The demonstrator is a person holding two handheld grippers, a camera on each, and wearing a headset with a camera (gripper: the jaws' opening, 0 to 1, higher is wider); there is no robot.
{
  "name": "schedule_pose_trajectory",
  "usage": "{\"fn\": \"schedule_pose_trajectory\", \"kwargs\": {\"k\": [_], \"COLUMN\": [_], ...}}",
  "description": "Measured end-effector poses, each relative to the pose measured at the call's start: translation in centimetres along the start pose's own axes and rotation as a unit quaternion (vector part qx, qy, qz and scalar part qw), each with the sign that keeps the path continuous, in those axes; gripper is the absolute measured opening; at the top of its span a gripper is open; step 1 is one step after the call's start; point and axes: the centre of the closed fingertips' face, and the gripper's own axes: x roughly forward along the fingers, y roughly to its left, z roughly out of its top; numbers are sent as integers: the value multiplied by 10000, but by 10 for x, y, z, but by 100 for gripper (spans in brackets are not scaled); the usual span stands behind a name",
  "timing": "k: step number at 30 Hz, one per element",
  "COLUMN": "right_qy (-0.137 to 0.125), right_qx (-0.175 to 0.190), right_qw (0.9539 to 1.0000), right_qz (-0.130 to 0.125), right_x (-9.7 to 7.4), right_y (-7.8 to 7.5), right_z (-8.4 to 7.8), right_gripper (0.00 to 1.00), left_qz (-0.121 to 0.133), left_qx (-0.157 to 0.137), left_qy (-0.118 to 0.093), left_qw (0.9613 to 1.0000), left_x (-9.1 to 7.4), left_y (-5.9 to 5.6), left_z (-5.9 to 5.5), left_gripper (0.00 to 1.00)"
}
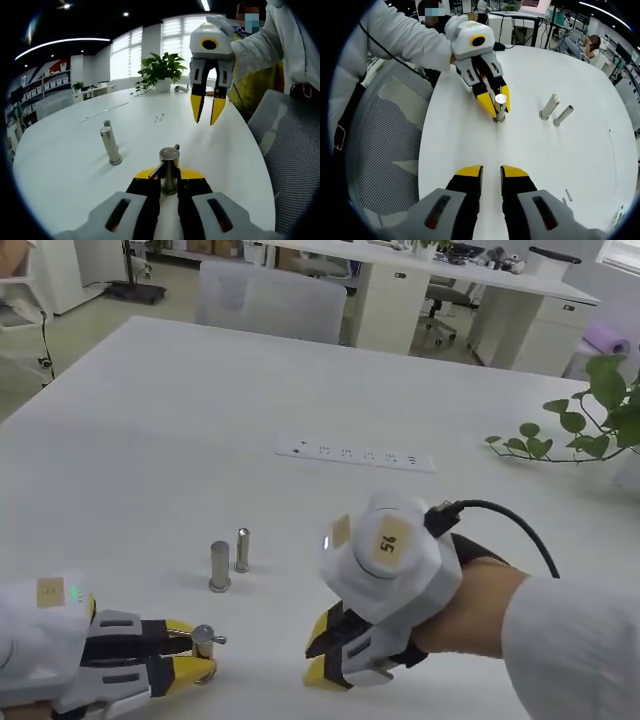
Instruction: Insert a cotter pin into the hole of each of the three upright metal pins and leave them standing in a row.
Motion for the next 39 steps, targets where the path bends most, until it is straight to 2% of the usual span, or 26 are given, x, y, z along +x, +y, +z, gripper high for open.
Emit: {"fn": "schedule_pose_trajectory", "kwargs": {"k": [8,12,14,17,21,23,25,26,30,32,39], "right_qy": [-225,-483,-742,-1005,-1473,-1758,-1793,-1960,-2188,-2252,-2216], "right_qx": [265,371,578,698,911,878,926,990,1118,1186,1308], "right_qw": [9994,9980,9954,9922,9844,9800,9787,9748,9682,9659,9646], "right_qz": [-83,-173,-188,-246,-321,-320,-389,-404,-478,-474,-572], "right_x": [-5,-9,-11,-16,-24,-29,-32,-35,-41,-45,-49], "right_y": [-2,-4,-4,-6,-7,-6,-6,-5,-4,-1,2], "right_z": [-8,-7,-4,-3,-1,4,-2,-1,-6,-9,-26], "right_gripper": [25,31,36,41,47,50,54,56,64,65,65], "left_qz": [74,87,90,90,98,91,94,93,83,40,74], "left_qx": [57,72,82,80,78,76,87,88,90,124,136], "left_qy": [35,44,53,49,21,5,-1,-7,-34,-24,-9], "left_qw": [10000,9999,9999,9999,9999,9999,9999,9999,9999,9999,9999], "left_x": [-10,-12,-14,-15,-17,-17,-18,-18,-18,-19,-22], "left_y": [9,13,14,15,16,18,19,20,24,24,29], "left_z": [-4,-4,-5,-5,-6,-6,-6,-6,-6,-7,-8], "left_gripper": [9,9,10,10,10,10,10,10,10,10,10]}}
